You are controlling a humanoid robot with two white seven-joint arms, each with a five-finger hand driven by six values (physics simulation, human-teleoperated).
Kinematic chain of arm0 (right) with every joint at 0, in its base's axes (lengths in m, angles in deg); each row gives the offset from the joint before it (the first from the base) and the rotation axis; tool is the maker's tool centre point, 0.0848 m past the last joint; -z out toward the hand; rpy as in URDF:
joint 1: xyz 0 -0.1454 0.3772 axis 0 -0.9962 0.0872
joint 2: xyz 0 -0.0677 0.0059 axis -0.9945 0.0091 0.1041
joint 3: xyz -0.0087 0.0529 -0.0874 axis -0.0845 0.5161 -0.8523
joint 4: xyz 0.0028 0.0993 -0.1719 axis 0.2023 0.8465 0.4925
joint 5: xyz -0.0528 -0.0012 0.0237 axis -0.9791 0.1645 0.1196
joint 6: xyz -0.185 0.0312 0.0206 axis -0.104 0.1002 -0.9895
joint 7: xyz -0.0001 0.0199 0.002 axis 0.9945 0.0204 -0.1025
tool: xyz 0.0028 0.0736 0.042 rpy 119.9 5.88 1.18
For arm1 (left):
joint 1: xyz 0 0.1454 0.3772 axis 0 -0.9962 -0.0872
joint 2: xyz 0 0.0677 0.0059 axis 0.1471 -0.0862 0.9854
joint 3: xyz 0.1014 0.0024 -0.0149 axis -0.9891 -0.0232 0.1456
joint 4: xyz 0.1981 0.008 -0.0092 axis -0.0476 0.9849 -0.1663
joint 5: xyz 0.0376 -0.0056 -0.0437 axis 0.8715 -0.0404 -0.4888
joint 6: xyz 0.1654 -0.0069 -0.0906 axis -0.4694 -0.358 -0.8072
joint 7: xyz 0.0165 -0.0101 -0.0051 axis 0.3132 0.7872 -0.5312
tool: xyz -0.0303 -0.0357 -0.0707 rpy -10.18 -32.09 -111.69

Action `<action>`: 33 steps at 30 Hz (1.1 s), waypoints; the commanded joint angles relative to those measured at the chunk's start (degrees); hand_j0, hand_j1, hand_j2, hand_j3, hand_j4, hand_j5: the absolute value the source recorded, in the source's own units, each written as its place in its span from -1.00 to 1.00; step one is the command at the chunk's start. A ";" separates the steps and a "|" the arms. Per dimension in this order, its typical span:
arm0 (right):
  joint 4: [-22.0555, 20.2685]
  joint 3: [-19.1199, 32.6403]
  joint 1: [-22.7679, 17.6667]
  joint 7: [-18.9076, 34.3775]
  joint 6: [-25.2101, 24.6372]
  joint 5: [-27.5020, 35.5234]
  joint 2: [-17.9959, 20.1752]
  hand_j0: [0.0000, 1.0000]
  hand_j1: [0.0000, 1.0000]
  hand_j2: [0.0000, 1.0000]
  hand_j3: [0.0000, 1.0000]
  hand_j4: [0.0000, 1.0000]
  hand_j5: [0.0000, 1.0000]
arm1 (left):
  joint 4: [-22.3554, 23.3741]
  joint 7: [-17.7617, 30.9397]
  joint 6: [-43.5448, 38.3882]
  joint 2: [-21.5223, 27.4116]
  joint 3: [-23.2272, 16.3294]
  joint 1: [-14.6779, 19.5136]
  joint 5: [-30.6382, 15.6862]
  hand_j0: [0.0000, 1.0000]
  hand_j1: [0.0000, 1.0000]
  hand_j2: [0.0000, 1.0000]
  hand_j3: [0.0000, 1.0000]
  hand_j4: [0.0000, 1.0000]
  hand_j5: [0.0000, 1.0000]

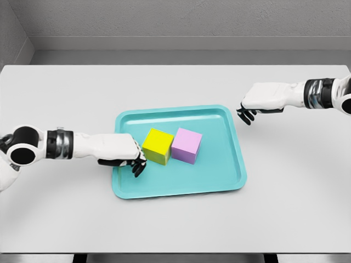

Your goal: Push two cubes

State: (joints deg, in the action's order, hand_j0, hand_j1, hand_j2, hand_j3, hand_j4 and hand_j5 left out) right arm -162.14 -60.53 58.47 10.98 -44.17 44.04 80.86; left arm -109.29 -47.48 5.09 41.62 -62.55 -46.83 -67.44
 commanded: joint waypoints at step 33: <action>-0.47 8.23 -1.41 -0.01 -0.14 -0.28 7.75 -0.48 -0.48 -0.48 -0.48 -0.48 -0.48 | 6.42 -0.01 -0.14 -7.07 -2.98 0.62 1.14 -0.47 -0.47 -0.47 -0.47 -0.47 -0.47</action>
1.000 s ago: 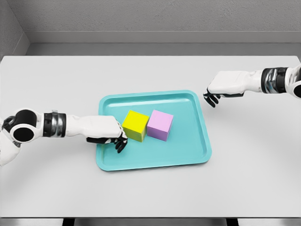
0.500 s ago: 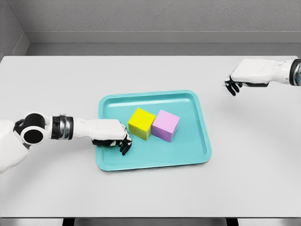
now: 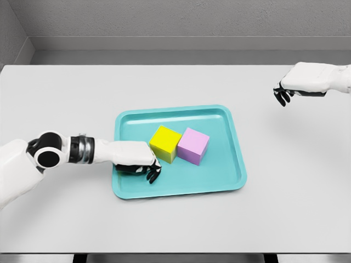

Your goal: Push two cubes

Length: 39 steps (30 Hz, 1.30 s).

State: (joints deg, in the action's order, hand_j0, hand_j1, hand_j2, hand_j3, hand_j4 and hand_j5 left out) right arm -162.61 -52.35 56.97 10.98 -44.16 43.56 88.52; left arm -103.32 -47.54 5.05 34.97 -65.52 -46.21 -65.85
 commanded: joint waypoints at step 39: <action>-0.18 0.05 -0.26 -0.01 -0.15 0.11 -0.17 -0.42 -0.42 -0.42 -0.42 -0.42 -0.42 | -0.26 0.05 -0.10 -1.73 0.08 1.23 -0.89 -0.47 -0.47 -0.47 -0.47 -0.47 -0.47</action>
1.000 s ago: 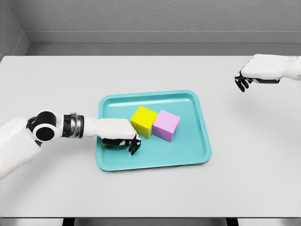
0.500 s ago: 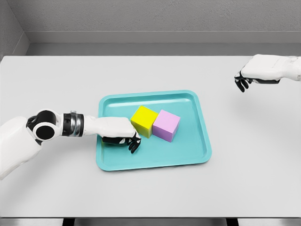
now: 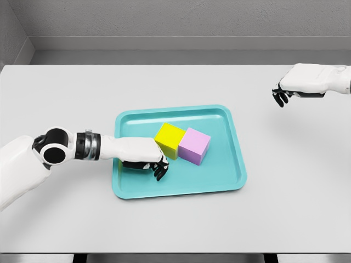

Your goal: Push two cubes

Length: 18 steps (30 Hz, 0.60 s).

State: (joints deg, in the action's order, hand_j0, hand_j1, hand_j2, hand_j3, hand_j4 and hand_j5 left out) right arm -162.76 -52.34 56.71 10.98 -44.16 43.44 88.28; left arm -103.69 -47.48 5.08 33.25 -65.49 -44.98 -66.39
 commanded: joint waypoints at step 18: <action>-2.13 0.04 0.18 -0.01 -0.14 0.23 0.33 -0.38 -0.38 -0.38 -0.38 -0.38 -0.38 | 1.60 -0.01 -0.13 -0.54 0.32 0.97 0.00 -0.48 -0.48 -0.48 -0.48 -0.48 -0.48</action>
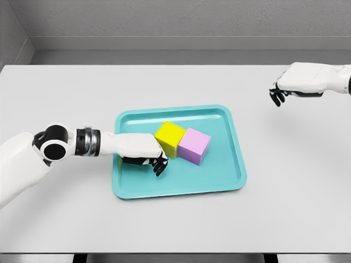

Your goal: Push two cubes

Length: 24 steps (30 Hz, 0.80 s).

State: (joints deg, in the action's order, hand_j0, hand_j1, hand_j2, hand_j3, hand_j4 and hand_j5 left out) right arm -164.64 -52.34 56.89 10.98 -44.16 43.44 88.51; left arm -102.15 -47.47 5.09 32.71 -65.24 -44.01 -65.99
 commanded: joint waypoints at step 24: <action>-1.31 4.53 -0.62 -0.01 -0.15 0.14 2.21 1.00 1.00 1.00 1.00 1.00 1.00 | 6.39 -0.02 -0.14 22.77 18.07 -3.25 -18.06 1.00 1.00 1.00 1.00 1.00 1.00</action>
State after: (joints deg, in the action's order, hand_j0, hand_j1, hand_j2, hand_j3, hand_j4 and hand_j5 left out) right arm -165.94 -49.43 56.27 10.99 -44.16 43.42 90.54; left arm -99.55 -47.48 5.08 55.84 -48.96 -47.44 -82.89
